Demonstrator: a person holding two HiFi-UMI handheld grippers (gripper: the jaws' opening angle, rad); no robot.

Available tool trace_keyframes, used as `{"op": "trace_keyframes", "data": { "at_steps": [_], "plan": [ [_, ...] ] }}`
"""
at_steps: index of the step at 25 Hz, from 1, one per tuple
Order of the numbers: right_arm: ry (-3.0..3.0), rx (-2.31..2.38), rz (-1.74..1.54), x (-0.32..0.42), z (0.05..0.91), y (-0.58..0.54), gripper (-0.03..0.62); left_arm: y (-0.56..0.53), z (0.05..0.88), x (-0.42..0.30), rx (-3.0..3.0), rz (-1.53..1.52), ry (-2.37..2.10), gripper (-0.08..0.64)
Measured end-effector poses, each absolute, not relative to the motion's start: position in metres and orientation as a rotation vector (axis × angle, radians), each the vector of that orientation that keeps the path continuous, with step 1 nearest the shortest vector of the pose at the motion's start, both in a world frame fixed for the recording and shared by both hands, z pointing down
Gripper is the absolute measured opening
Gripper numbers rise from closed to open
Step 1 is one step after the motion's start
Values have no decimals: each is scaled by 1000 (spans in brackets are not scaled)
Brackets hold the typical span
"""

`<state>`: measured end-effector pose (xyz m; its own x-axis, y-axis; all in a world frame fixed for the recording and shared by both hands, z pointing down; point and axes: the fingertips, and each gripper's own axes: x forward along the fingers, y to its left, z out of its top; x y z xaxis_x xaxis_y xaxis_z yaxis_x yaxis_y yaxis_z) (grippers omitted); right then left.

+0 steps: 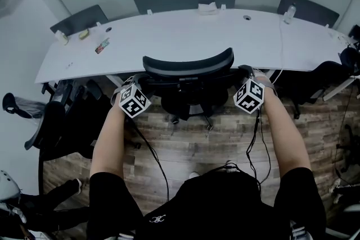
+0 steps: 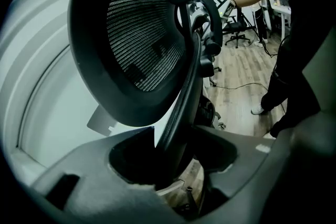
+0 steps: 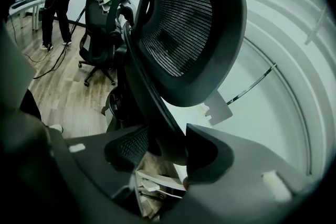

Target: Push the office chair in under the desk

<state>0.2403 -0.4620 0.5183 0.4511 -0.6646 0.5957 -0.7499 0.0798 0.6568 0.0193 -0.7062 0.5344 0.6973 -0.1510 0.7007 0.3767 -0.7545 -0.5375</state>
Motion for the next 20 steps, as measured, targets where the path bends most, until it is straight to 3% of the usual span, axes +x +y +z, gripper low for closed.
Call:
{"op": "trace_keyframes", "data": {
  "at_steps": [20],
  "plan": [
    [-1165, 1657, 173, 320, 518, -494, 225, -742, 532, 104, -2216, -933, -175, 221]
  ]
}}
